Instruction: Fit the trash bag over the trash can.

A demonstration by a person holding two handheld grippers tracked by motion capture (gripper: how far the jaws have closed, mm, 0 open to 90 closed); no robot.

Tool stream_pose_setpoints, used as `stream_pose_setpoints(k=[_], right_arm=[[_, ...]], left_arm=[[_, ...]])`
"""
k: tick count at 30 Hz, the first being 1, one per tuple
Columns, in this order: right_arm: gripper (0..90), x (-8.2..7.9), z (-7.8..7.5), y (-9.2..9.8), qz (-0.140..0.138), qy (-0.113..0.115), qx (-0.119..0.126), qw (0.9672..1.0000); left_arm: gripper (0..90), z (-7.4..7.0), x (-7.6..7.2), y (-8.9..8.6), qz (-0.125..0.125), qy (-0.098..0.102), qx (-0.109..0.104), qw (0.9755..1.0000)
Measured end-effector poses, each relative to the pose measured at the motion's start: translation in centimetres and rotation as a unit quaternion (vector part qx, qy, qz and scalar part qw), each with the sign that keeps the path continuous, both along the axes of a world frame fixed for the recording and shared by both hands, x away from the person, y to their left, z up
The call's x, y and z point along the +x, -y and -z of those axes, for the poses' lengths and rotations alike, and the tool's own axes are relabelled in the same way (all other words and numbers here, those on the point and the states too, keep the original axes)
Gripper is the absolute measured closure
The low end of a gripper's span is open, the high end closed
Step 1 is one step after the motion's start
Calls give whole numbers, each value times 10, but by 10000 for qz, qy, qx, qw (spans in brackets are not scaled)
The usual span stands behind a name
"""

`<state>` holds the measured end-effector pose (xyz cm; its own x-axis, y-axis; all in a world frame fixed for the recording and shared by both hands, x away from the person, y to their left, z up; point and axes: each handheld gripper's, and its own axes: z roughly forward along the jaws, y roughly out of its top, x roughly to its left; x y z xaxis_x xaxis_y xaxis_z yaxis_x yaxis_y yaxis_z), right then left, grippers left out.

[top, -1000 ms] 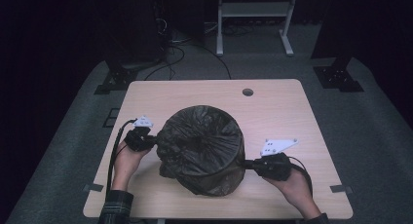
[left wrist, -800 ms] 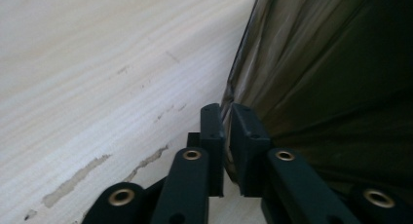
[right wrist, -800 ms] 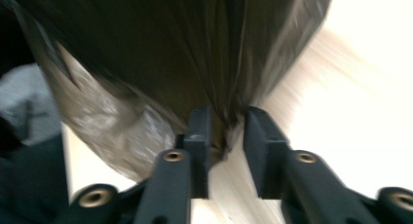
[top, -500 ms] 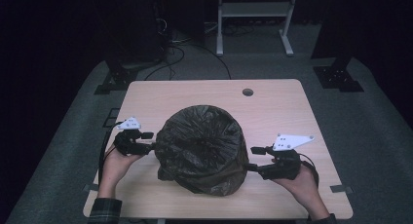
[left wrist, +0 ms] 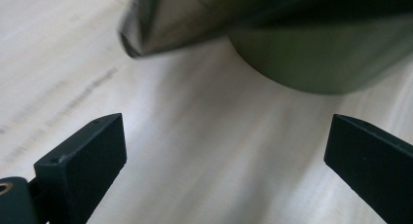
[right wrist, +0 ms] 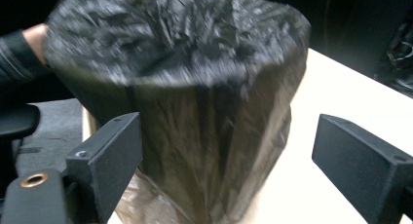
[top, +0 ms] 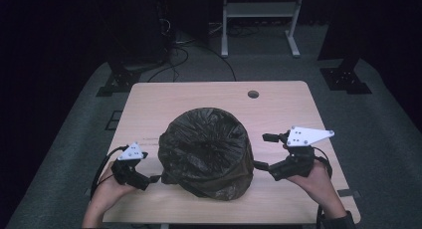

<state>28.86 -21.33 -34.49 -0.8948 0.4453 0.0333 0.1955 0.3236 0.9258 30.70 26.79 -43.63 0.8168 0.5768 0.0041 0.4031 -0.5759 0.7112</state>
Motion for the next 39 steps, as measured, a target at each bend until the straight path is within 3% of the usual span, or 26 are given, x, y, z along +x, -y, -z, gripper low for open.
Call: stream_pose_setpoints(k=[3, 8, 14, 18, 24, 31, 34, 39], right_arm=[[101, 2, -11, -7, -176, -178, 0, 9997], [101, 8, -35, -25, -41, -59, -165, 9998], [101, 19, -56, -53, -272, 4, -262, 9993], [101, 26, -60, -74, -491, -12, -409, 9980], [101, 39, -51, -107, -588, -85, -859, 9945], [101, 52, -33, -132, -698, -314, -1426, 9868], [102, 50, -27, -140, -754, -211, -1738, 9817], [103, 48, -24, -147, -847, -230, -2166, 9723]], left_arm=[[5, 9, -9, 3, 54, -49, 34, 10000], [5, 24, -17, 11, 219, -86, 161, 9996], [5, 39, -19, 20, 348, -199, 298, 9987], [0, 43, -22, 21, 340, -121, 247, 9990], [0, 47, -27, 20, 325, 31, 20, 9995], [0, 47, -27, 19, 340, 34, 13, 9994], [0, 47, -27, 19, 339, 34, 13, 9994], [0, 47, -27, 19, 340, 34, 15, 9994]])
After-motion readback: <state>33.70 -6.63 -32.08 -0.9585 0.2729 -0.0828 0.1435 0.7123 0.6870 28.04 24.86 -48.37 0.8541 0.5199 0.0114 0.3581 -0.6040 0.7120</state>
